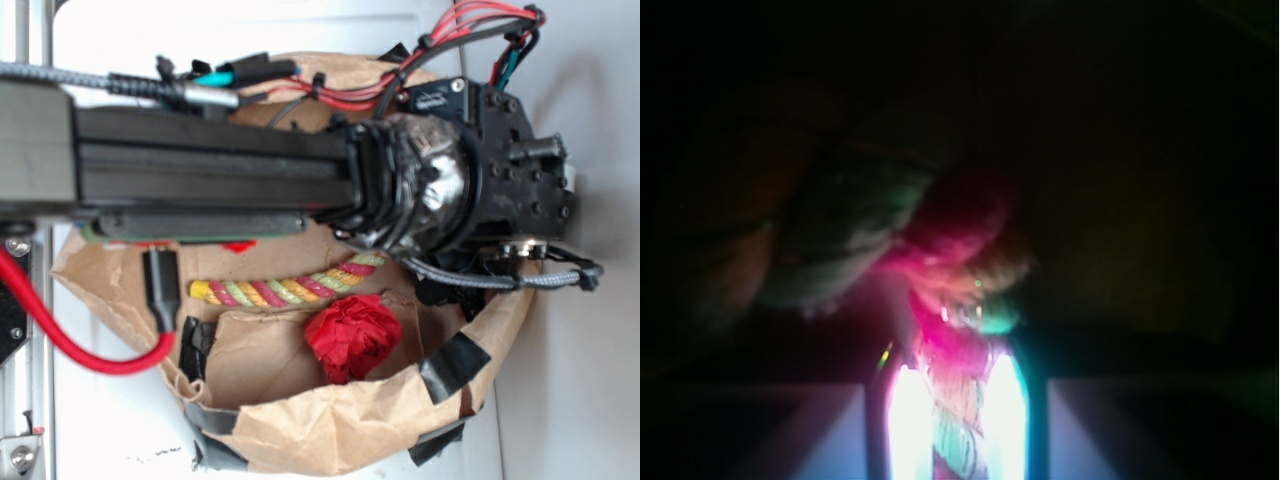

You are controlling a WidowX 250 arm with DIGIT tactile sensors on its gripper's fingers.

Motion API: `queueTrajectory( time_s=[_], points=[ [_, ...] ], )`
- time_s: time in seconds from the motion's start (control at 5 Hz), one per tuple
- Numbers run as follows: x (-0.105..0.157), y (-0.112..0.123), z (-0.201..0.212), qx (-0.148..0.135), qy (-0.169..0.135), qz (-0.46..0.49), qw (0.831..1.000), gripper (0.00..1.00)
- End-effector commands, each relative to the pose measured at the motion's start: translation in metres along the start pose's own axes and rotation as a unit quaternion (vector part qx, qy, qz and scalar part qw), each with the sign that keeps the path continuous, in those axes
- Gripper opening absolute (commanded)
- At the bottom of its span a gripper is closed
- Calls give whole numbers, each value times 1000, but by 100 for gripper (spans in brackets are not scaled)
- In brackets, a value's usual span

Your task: Grab the multicolored rope.

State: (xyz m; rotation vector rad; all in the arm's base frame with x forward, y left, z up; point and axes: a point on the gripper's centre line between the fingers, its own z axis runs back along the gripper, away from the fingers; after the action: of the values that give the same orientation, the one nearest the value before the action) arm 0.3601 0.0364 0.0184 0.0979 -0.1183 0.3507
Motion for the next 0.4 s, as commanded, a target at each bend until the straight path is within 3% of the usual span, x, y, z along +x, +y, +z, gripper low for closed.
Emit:
queueTrajectory(
  time_s=[0.0,0.2],
  points=[
    [-16,10,28,-24,-27,-16,999,0],
    [-28,18,58,-58,-32,-19,998,0]
  ],
)
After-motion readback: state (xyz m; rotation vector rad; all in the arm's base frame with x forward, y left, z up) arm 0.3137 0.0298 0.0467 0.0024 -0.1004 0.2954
